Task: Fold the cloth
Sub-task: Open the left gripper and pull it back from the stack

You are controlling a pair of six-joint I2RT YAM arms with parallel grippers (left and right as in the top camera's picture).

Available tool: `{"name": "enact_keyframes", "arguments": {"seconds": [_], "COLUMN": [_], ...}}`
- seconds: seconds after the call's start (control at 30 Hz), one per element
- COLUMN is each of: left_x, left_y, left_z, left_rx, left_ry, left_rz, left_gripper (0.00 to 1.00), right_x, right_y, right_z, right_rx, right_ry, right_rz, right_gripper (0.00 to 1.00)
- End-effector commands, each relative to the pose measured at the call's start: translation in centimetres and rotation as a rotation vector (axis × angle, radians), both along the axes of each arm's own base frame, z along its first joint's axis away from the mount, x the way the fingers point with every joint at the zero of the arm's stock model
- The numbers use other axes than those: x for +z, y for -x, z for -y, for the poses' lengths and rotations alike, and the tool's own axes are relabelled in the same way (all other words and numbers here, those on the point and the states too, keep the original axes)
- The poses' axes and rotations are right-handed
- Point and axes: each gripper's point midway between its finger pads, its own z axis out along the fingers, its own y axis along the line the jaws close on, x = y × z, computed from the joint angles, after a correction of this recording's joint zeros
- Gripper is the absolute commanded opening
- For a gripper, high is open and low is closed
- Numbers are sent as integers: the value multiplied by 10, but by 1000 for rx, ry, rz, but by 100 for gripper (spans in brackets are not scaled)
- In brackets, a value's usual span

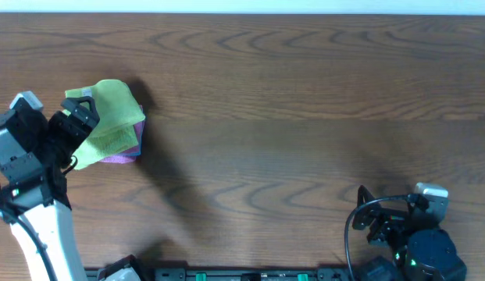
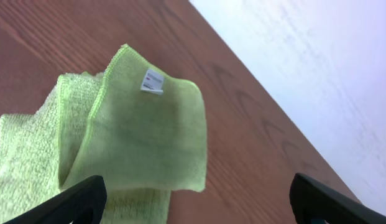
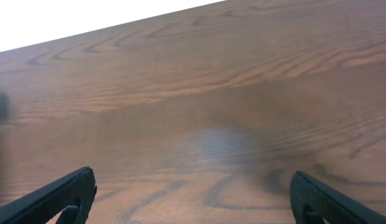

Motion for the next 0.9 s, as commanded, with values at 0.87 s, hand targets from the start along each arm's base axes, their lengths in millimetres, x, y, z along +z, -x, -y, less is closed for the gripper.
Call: {"name": "enact_keyframes", "arguments": {"seconds": [0.87], "left_x": [121], "left_y": [19], "left_z": [127], "left_rx": [-603], "left_ry": [167], "left_rz": [430], "left_gripper": [95], "right_x": [-1], "right_y": [0], "right_z": [2], "right_rx": [-17], "right_ry": [-6], "right_rz": [2], "right_gripper": [99]}}
